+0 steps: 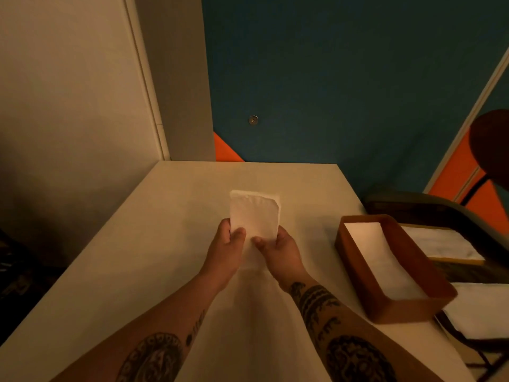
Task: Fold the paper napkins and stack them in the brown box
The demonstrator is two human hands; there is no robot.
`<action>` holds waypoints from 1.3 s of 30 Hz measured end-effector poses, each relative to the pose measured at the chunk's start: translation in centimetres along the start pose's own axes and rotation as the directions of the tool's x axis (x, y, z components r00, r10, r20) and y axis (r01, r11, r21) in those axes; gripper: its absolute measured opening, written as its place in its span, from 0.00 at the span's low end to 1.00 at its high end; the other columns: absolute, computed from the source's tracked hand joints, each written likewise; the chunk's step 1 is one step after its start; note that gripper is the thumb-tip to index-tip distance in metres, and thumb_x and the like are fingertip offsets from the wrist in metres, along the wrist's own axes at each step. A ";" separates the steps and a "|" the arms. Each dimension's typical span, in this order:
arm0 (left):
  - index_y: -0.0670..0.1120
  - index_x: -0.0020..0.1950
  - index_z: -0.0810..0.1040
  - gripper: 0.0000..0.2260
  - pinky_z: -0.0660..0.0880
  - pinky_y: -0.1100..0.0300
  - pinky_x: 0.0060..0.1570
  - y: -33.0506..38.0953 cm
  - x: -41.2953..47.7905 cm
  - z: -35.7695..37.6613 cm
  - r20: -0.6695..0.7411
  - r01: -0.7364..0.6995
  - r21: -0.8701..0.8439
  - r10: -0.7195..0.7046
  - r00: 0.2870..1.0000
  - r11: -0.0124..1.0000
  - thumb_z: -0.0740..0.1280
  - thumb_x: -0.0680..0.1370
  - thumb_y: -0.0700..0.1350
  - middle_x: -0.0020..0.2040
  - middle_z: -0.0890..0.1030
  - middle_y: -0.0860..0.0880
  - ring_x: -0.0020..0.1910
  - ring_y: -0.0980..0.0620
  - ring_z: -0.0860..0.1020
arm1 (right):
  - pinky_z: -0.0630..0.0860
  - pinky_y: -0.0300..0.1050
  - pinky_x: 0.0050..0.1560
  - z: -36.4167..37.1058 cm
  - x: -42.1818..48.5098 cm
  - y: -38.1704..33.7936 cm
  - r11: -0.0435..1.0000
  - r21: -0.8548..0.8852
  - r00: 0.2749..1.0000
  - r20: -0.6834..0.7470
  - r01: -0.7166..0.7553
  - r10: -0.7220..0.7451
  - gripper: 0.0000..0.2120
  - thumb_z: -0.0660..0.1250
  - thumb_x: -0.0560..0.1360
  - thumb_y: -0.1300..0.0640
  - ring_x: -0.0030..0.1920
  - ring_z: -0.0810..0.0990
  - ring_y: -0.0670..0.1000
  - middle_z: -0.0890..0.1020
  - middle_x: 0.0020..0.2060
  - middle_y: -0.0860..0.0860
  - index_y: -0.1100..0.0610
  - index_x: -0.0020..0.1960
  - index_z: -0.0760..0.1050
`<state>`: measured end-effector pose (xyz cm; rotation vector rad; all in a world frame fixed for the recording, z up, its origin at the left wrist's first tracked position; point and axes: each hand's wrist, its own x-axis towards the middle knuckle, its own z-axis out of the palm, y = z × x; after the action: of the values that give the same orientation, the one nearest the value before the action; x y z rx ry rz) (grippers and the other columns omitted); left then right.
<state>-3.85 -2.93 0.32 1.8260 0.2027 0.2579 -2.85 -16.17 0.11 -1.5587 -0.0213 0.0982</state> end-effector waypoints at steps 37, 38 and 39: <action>0.51 0.61 0.77 0.17 0.79 0.56 0.49 10.6 -1.8 15.8 0.408 -0.056 0.141 -0.007 0.913 0.988 0.76 0.74 0.49 0.53 0.83 0.53 0.50 0.52 0.82 | 0.76 0.51 0.59 -19.8 -4.7 -9.1 0.810 -0.496 0.843 -0.538 -0.312 -0.005 0.15 0.64 0.82 0.52 0.57 0.78 0.53 0.79 0.56 0.49 0.53 0.67 0.73; 0.50 0.62 0.76 0.19 0.77 0.58 0.48 10.6 -2.0 16.5 0.382 -0.078 0.183 0.002 0.924 0.980 0.77 0.74 0.48 0.53 0.83 0.52 0.50 0.53 0.81 | 0.76 0.51 0.60 -20.4 -4.6 -8.9 0.799 -0.510 0.850 -0.526 -0.319 0.004 0.16 0.65 0.81 0.52 0.59 0.78 0.54 0.79 0.59 0.51 0.53 0.68 0.73; 0.50 0.63 0.75 0.20 0.75 0.60 0.47 10.6 -2.3 16.9 0.354 -0.095 0.218 0.013 0.935 0.971 0.77 0.74 0.47 0.55 0.83 0.51 0.50 0.53 0.80 | 0.76 0.51 0.61 -20.8 -4.3 -8.5 0.788 -0.522 0.857 -0.515 -0.326 0.014 0.16 0.65 0.81 0.53 0.60 0.78 0.55 0.79 0.60 0.52 0.54 0.68 0.73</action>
<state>-1.29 -22.04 6.03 2.0772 -0.0727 -0.0606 -5.09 -37.32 8.54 -2.1835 0.5514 -0.1810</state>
